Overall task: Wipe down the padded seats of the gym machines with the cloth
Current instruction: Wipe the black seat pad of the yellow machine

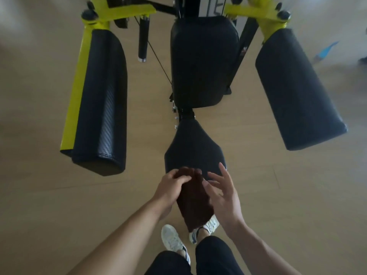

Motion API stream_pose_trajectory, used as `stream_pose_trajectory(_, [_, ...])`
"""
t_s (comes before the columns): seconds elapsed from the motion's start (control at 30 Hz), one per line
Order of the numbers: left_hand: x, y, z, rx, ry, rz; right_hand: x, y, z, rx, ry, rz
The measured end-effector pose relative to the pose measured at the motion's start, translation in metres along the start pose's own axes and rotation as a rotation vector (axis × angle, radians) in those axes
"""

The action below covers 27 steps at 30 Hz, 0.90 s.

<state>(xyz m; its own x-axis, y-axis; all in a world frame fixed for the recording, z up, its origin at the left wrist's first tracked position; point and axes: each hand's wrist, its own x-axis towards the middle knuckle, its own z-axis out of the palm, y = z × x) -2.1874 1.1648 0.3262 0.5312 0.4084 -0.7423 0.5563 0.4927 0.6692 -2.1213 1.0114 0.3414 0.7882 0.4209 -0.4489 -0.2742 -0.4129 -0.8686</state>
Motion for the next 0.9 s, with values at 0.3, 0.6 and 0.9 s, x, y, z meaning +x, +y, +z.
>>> stream_pose_trajectory(0.3, [-0.026,0.016,0.008,-0.184,-0.262,0.059,0.007,0.002,-0.021,0.240,-0.497,0.171])
stream_pose_trajectory(0.6, [-0.022,0.018,-0.004,-0.298,-0.056,0.088,0.014,-0.007,-0.022,-0.162,-0.180,0.057])
stream_pose_trajectory(0.9, [-0.019,0.015,-0.018,0.012,0.109,0.226,0.012,-0.031,-0.026,-0.436,0.011,-0.070])
